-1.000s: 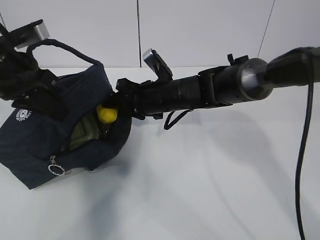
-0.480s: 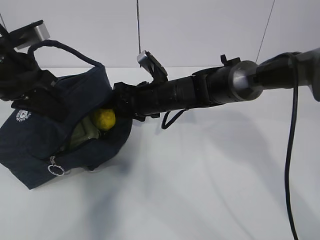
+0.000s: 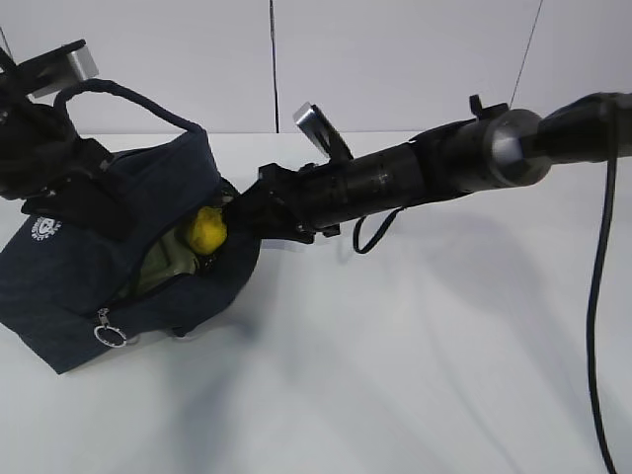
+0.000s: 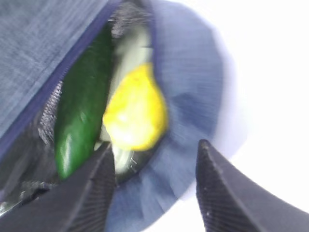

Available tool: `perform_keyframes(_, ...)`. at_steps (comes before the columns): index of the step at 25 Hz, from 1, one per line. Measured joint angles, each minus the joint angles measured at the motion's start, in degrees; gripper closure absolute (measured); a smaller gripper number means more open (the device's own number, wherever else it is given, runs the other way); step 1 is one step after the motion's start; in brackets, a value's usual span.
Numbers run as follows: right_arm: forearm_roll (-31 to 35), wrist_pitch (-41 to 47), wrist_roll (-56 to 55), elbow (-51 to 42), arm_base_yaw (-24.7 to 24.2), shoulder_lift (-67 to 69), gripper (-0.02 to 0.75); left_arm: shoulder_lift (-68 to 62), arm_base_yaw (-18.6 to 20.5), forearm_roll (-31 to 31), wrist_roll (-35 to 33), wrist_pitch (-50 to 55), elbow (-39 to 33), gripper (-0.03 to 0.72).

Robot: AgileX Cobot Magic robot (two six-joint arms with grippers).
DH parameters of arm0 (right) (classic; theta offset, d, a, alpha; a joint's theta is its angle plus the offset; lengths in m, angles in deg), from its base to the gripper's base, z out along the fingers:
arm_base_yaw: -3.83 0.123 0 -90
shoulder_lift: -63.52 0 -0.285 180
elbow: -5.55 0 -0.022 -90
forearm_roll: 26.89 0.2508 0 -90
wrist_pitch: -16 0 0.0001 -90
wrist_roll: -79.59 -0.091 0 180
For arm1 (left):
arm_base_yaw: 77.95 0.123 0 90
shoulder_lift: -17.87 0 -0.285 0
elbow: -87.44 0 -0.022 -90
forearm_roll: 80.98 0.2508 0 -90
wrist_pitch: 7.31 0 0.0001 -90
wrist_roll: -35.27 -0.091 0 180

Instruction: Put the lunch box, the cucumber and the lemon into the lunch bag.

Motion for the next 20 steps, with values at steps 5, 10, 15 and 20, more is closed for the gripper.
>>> perform_keyframes(5,-6.2,2.9,-3.5,0.1,-3.3,-1.8,0.339,0.0,0.0,0.0,0.0,0.0,0.0,0.697)
perform_keyframes(10,-12.9,3.7,-6.3,0.1,-3.5,-2.0,0.342,0.0,0.0,0.0,0.0,0.0,0.0,0.697)
perform_keyframes(15,-13.5,3.9,-7.7,0.1,-2.3,-2.0,0.344,0.0,0.0,0.0,0.0,0.0,0.0,0.697)
perform_keyframes(20,-12.5,3.3,-7.8,0.1,-1.1,-1.6,0.345,0.0,0.0,0.0,0.0,0.0,0.0,0.697)
